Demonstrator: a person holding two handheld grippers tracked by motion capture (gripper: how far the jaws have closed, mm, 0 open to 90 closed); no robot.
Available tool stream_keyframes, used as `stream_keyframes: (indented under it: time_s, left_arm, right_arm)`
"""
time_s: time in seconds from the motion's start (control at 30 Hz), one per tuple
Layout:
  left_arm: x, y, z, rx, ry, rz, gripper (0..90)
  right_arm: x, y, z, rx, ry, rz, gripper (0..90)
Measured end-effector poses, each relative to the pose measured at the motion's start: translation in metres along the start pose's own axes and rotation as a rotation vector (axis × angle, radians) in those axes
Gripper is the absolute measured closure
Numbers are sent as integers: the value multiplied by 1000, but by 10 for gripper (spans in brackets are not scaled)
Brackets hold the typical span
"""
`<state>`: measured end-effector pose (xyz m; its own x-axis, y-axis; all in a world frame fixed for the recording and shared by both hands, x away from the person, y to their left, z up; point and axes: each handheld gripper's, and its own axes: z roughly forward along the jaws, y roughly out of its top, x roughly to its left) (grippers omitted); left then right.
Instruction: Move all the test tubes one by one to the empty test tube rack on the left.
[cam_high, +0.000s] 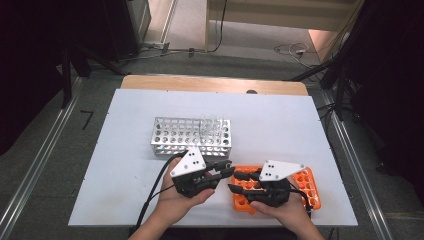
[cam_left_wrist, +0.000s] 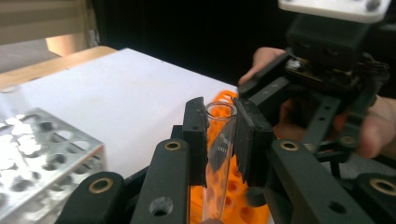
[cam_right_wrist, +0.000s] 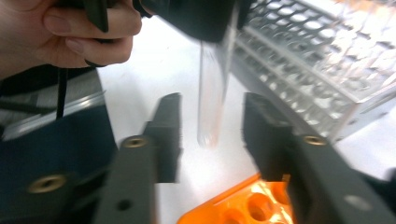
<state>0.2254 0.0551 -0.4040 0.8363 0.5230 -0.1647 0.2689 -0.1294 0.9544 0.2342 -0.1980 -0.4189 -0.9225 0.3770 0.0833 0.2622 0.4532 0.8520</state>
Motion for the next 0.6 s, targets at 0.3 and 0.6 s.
stream_keyframes:
  time_s: [0.3, 0.6]
  left_arm:
    - [39, 13, -17, -26, 129, -20, 756]
    - [74, 25, -26, -58, 235, -25, 756]
  right_arm:
    - [-22, -18, -31, -76, -109, 60, 159]
    - [-51, -42, -67, -110, -197, 114, 10]
